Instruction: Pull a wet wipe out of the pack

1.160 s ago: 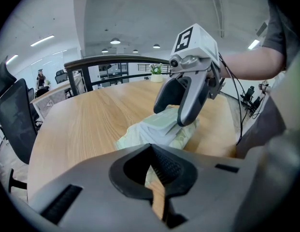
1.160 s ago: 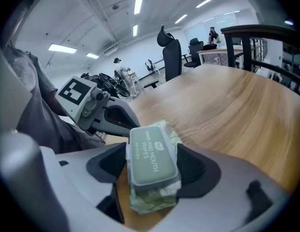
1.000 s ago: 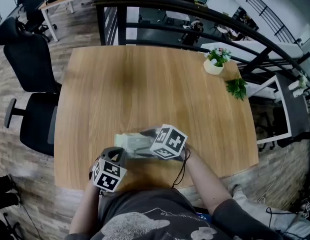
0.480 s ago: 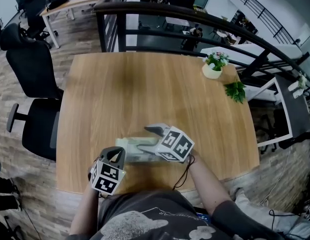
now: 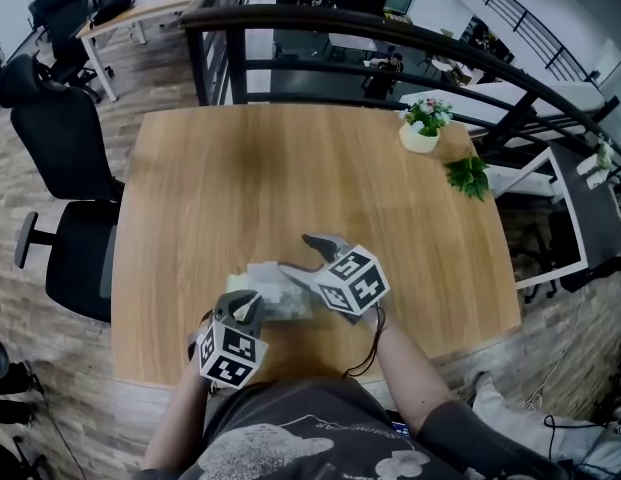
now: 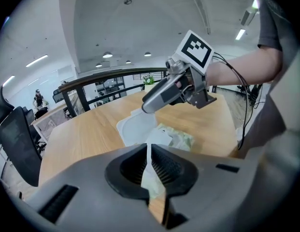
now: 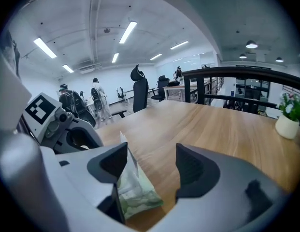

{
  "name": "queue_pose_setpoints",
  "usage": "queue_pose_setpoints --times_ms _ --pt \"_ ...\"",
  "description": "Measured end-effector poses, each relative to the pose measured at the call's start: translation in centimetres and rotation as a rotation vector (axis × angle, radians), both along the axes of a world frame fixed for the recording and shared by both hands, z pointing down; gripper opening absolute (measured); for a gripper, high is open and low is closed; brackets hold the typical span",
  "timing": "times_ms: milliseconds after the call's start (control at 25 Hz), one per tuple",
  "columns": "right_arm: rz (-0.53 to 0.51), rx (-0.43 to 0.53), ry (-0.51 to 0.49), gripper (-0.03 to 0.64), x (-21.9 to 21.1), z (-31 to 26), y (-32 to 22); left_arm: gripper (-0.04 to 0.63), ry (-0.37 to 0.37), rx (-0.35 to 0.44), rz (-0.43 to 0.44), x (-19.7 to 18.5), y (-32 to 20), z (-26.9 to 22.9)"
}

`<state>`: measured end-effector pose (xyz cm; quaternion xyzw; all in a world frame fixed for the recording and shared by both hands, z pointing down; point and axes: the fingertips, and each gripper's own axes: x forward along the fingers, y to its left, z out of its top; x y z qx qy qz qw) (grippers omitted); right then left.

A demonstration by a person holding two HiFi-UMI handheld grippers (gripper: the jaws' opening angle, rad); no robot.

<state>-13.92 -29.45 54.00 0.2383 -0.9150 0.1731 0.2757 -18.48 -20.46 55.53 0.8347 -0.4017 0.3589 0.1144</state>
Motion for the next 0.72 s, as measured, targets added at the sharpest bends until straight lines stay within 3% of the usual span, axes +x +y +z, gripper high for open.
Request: queue_pose_setpoints --times_ms 120,160,200,240,280,720 --pt "0.015 0.015 0.016 0.317 0.3 1.1 0.0 0.015 -0.011 0.014 0.012 0.3 0.0 -0.1" --pt "0.024 0.035 0.022 0.281 0.5 1.4 0.0 0.017 -0.018 0.015 0.021 0.4 0.1 -0.1" --pt "0.042 0.06 0.029 0.189 0.7 1.6 -0.2 0.024 -0.028 0.013 0.035 0.5 0.3 -0.1" --pt "0.064 0.085 0.035 0.073 1.0 1.7 -0.4 0.078 -0.038 0.009 0.05 0.7 0.5 0.1" --pt "0.08 0.102 0.039 0.05 1.2 1.9 -0.6 0.145 -0.046 0.005 0.06 0.8 0.6 0.2" --pt "0.037 0.133 0.166 0.04 0.6 4.8 -0.7 0.173 -0.114 0.037 0.051 1.9 0.0 0.8"
